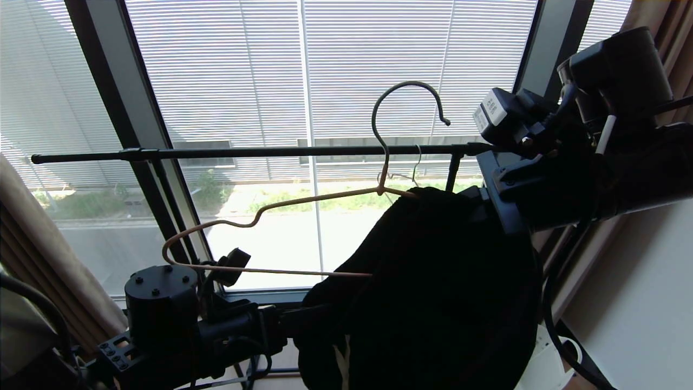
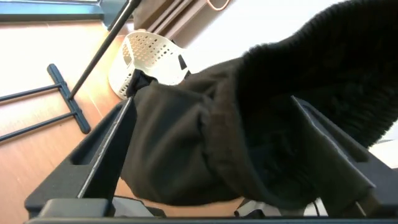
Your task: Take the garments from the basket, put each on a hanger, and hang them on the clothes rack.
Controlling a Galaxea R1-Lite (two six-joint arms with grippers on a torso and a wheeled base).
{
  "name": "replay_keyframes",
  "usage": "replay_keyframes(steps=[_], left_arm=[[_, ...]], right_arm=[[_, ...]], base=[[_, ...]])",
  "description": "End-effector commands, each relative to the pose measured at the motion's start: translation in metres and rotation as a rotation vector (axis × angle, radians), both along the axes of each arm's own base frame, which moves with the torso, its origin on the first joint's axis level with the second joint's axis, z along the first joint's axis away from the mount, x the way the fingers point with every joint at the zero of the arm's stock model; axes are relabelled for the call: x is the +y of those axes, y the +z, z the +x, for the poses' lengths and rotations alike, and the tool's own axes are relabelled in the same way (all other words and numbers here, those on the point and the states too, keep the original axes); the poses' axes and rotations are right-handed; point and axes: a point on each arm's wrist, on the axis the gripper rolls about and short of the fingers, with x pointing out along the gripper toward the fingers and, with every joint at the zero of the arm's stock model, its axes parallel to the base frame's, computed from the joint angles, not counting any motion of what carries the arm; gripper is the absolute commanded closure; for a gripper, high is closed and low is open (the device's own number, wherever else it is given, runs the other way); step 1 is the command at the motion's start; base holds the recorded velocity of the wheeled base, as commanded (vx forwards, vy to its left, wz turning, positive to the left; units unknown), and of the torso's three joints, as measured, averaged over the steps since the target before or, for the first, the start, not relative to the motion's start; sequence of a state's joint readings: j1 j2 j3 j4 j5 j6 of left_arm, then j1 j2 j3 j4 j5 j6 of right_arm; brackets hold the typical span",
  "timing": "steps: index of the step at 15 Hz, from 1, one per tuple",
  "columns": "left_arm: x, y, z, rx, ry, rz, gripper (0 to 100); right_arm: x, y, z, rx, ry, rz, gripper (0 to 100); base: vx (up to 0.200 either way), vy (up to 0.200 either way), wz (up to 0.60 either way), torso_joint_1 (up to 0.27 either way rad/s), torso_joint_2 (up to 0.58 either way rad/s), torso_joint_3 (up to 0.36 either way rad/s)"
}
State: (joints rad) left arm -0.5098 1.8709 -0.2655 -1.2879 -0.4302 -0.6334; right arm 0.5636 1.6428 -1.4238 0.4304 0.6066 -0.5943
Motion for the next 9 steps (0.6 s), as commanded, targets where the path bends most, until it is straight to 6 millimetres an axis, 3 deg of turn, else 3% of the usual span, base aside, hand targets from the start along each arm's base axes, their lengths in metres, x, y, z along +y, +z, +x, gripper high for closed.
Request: replay_keyframes(steps=[1, 6, 9], left_arm=[[0.0, 0.001, 0.0, -0.006, 0.013, 0.002, 100], [0.014, 0.01, -0.005, -0.034, 0.071, -0.005, 100], [0.038, 0.017, -0.008, -0.059, 0.156, -0.005, 100]], right_arm=[[-0.001, 0.001, -0.002, -0.002, 0.002, 0.001, 100], [-0.018, -0.013, 0.001, 0.011, -0.055, -0.007, 100], [-0.036, -0.034, 0.003, -0.011, -0.121, 0.005, 100]], base=[[0.0, 0.0, 0.0, 0.0, 0.0, 0.0], [0.0, 0.0, 0.0, 0.0, 0.0, 0.0], [0.0, 0.0, 0.0, 0.0, 0.0, 0.0]])
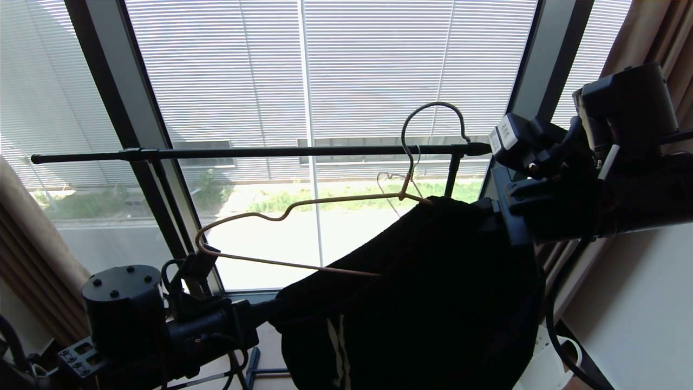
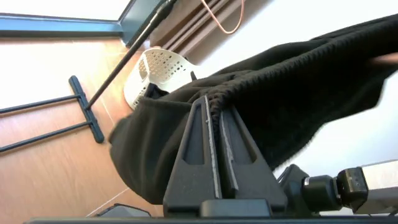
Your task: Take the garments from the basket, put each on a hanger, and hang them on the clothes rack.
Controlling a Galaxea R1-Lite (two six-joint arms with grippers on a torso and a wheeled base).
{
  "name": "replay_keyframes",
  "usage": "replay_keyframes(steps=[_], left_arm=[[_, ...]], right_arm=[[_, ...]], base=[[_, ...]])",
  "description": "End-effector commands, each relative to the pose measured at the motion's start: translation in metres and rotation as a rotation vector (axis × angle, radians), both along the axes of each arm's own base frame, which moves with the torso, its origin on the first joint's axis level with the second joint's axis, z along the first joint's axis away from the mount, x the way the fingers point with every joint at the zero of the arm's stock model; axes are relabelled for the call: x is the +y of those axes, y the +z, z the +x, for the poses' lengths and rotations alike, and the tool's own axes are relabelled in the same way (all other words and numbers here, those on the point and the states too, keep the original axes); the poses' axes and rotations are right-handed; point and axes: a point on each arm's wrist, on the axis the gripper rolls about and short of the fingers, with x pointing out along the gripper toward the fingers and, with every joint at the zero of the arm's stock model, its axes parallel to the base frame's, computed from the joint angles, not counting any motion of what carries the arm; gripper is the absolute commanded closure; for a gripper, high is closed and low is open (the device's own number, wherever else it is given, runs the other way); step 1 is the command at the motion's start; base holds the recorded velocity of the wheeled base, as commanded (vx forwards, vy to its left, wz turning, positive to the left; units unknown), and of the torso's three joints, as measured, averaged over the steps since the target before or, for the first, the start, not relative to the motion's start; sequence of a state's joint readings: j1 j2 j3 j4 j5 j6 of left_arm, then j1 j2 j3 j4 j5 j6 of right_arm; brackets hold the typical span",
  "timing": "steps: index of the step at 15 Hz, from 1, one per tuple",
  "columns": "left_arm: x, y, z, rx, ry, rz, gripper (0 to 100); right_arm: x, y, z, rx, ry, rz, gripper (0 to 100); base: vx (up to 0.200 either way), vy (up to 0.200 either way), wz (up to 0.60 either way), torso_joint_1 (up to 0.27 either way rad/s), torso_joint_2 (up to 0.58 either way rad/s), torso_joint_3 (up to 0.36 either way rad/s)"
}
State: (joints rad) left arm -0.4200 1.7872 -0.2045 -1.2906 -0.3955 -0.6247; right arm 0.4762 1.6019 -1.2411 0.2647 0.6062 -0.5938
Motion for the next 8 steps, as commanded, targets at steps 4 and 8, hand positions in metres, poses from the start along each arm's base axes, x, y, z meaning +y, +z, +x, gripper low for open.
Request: replay_keyframes(steps=[4, 8], left_arm=[[0.021, 0.009, 0.006, -0.062, 0.083, 0.01, 100], [0.023, 0.016, 0.017, -0.096, 0.108, -0.003, 100]], right_arm=[[-0.016, -0.021, -0.008, 0.028, -0.043, -0.022, 100], [-0.016, -0.045, -0.015, 0.074, -0.106, -0.123, 100]], base=[[0.0, 0.0, 0.0, 0.0, 0.0, 0.0], [0.0, 0.0, 0.0, 0.0, 0.0, 0.0]])
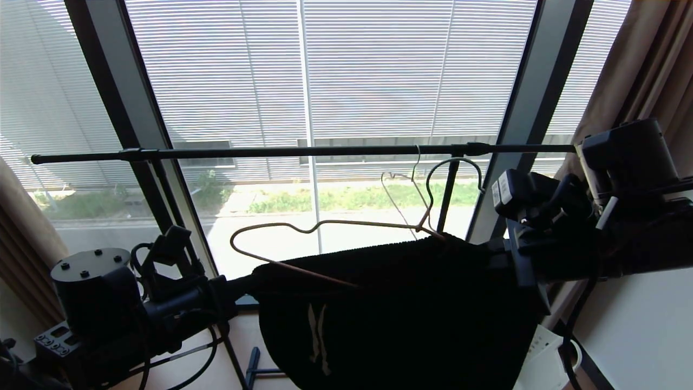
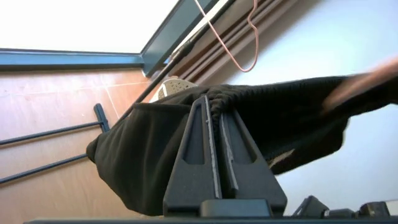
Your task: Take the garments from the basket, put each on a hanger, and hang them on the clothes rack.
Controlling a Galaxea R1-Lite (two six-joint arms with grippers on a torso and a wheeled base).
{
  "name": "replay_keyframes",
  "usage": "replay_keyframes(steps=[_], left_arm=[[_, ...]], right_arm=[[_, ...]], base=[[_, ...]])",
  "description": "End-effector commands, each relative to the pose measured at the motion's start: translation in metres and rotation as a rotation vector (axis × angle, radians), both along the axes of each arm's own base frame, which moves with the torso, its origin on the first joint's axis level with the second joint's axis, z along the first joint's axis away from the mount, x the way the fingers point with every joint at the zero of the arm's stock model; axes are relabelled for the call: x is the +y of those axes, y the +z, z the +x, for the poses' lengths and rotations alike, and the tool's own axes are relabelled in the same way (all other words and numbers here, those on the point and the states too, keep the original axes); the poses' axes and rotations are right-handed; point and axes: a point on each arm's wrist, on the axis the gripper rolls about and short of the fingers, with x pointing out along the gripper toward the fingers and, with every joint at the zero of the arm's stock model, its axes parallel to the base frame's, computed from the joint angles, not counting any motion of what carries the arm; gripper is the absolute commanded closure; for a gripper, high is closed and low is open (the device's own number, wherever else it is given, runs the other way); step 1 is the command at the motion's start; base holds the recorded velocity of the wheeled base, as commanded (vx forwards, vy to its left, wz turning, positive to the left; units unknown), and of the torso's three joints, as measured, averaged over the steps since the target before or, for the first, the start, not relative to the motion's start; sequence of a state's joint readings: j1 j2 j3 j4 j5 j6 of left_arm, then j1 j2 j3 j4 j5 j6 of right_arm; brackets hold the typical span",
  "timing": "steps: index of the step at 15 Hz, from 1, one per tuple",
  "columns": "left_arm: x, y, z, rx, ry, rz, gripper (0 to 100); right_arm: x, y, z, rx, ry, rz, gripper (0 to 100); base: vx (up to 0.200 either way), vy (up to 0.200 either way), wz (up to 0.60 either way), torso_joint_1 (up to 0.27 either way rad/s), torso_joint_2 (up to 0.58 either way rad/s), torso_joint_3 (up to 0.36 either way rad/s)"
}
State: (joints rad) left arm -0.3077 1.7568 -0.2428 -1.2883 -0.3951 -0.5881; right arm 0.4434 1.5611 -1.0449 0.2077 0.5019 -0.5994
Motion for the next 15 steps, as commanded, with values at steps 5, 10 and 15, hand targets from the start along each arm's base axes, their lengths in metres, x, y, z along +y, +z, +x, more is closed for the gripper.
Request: replay_keyframes(steps=[5, 10, 15], left_arm=[[-0.001, 0.002, 0.013, -0.02, 0.01, -0.007, 100], [0.009, 0.002, 0.017, -0.019, 0.054, -0.006, 100], [0.012, 0.01, 0.013, -0.051, 0.063, -0.014, 100]], right_arm=[[0.004, -0.017, -0.008, 0.043, -0.004, -0.06, 100], [0.001, -0.028, -0.013, 0.081, -0.003, -0.081, 100], [-0.002, -0.04, -0.015, 0.091, -0.059, -0.152, 100]], base=[[0.0, 0.0, 0.0, 0.0, 0.0, 0.0], [0.0, 0.0, 0.0, 0.0, 0.0, 0.0], [0.0, 0.0, 0.0, 0.0, 0.0, 0.0]])
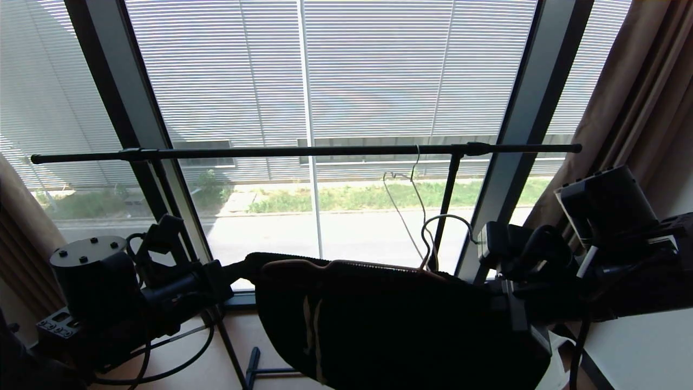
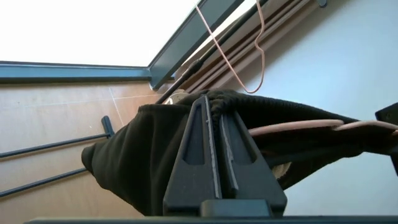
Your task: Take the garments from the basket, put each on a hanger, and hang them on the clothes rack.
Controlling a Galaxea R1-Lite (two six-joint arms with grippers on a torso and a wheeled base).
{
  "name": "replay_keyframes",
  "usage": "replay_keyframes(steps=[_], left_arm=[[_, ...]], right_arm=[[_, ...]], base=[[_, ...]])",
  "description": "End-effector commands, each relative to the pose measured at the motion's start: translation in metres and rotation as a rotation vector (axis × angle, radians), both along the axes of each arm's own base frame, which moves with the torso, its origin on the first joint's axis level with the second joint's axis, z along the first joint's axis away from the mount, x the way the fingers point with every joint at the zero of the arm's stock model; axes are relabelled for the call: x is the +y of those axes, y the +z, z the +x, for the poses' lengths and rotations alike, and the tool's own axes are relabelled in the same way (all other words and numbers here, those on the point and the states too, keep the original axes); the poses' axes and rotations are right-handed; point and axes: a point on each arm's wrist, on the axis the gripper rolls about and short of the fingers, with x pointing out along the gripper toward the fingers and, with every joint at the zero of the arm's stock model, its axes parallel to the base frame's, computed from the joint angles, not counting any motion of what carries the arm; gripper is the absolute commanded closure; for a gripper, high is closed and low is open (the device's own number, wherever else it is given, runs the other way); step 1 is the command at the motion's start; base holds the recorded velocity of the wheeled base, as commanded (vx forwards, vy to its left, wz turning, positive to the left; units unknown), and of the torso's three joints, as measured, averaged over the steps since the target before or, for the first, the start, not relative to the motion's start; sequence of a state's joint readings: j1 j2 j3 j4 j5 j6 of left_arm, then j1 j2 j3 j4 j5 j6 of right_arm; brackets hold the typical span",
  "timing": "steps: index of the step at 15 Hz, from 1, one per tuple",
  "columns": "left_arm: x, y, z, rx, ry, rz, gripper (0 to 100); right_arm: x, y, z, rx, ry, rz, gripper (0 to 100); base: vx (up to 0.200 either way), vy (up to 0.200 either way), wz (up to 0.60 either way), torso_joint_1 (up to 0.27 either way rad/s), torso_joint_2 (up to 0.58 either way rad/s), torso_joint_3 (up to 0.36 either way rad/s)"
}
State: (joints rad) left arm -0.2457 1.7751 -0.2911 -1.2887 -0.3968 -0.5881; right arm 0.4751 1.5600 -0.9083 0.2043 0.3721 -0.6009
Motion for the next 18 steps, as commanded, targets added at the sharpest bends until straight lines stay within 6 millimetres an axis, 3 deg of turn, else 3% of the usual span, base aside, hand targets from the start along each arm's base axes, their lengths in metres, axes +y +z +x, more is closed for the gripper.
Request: replay_keyframes(steps=[1, 6, 9, 10, 13, 18], left_arm=[[0.001, 0.009, -0.004, -0.034, 0.001, -0.008, 100], [-0.004, 0.022, -0.001, -0.111, -0.026, 0.03, 100], [-0.013, 0.041, -0.002, -0.126, -0.075, 0.107, 100], [-0.022, 0.069, -0.006, -0.108, -0.115, 0.123, 100], [-0.036, 0.104, -0.015, -0.061, -0.184, 0.146, 100], [-0.056, 0.115, -0.017, -0.051, -0.202, 0.26, 100]], right_arm=[[-0.001, -0.006, -0.001, 0.017, -0.011, -0.023, 100], [-0.002, -0.024, 0.002, -0.009, -0.054, -0.061, 100], [-0.001, -0.035, 0.005, -0.041, -0.071, -0.059, 100], [-0.003, -0.039, 0.006, -0.066, -0.084, -0.05, 100], [-0.005, -0.042, 0.005, -0.079, -0.118, -0.082, 100], [-0.018, -0.04, 0.003, -0.095, -0.18, -0.101, 100]], base=[[0.0, 0.0, 0.0, 0.0, 0.0, 0.0], [0.0, 0.0, 0.0, 0.0, 0.0, 0.0], [0.0, 0.0, 0.0, 0.0, 0.0, 0.0], [0.0, 0.0, 0.0, 0.0, 0.0, 0.0], [0.0, 0.0, 0.0, 0.0, 0.0, 0.0], [0.0, 0.0, 0.0, 0.0, 0.0, 0.0]])
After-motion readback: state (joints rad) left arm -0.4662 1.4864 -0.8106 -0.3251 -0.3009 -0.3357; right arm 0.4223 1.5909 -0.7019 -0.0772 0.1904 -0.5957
